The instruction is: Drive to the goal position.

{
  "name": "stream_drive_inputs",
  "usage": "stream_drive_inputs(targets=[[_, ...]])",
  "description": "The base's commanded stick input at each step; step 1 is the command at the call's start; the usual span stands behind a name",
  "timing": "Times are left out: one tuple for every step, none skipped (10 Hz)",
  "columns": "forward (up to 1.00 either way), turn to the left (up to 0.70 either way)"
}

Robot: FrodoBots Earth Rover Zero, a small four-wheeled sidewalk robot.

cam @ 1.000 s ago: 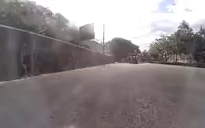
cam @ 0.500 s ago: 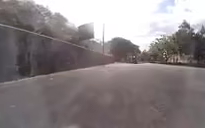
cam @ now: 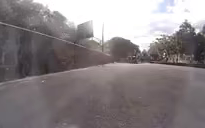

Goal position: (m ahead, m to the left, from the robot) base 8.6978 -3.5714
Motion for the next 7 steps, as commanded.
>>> stream_drive_inputs(targets=[[0.70,0.00],[0.70,0.00],[0.70,0.00],[0.70,0.00],[0.70,0.00],[0.70,0.00],[0.70,0.00]])
